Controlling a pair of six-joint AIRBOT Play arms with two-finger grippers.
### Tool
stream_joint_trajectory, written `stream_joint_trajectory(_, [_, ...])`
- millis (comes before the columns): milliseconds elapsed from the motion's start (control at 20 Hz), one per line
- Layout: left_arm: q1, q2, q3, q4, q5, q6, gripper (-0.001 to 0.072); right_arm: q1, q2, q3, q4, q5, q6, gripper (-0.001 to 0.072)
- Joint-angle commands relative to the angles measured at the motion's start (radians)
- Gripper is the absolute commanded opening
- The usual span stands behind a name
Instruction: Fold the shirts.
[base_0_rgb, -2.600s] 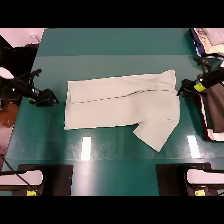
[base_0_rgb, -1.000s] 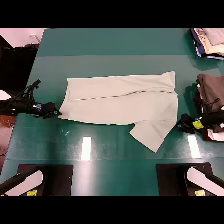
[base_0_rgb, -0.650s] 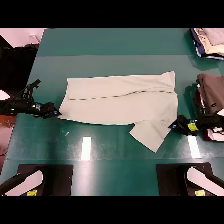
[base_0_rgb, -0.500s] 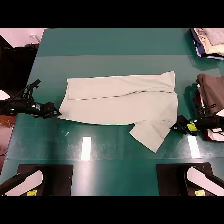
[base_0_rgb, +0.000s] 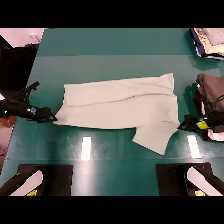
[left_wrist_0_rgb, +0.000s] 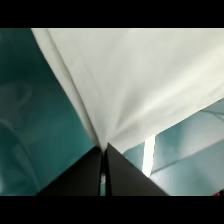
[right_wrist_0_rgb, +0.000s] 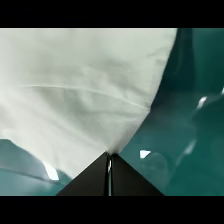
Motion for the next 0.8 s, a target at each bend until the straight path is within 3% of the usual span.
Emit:
stream_joint_trajectory(0, [0.001, 0.091, -0.01, 0.047, -0.175, -0.022, 0.0023, -0.003, 0.159, 0.071, -0.092, 0.16, 0.051, 0.0016])
stream_joint_trajectory(100, [0.001, 0.098, -0.011, 0.039, -0.174, -0.036, 0.0024, -0.003, 0.237, 0.093, -0.061, 0.108, 0.074, 0.0016])
stream_joint_trajectory(250, [0.001, 0.097, -0.011, 0.011, -0.008, -0.075, 0.0024, -0.003, 0.26, 0.147, 0.038, -0.022, 0.072, 0.0016])
stream_joint_trajectory(450, [0.001, 0.095, -0.011, -0.082, 0.204, -0.093, 0.0024, 0.064, 0.107, 0.291, 0.045, -0.089, 0.069, 0.0016])
stream_joint_trajectory(750, [0.001, 0.011, -0.003, -0.15, 0.357, -0.091, 0.0024, 0.193, -0.165, 0.451, 0.045, -0.194, 0.069, 0.0015])
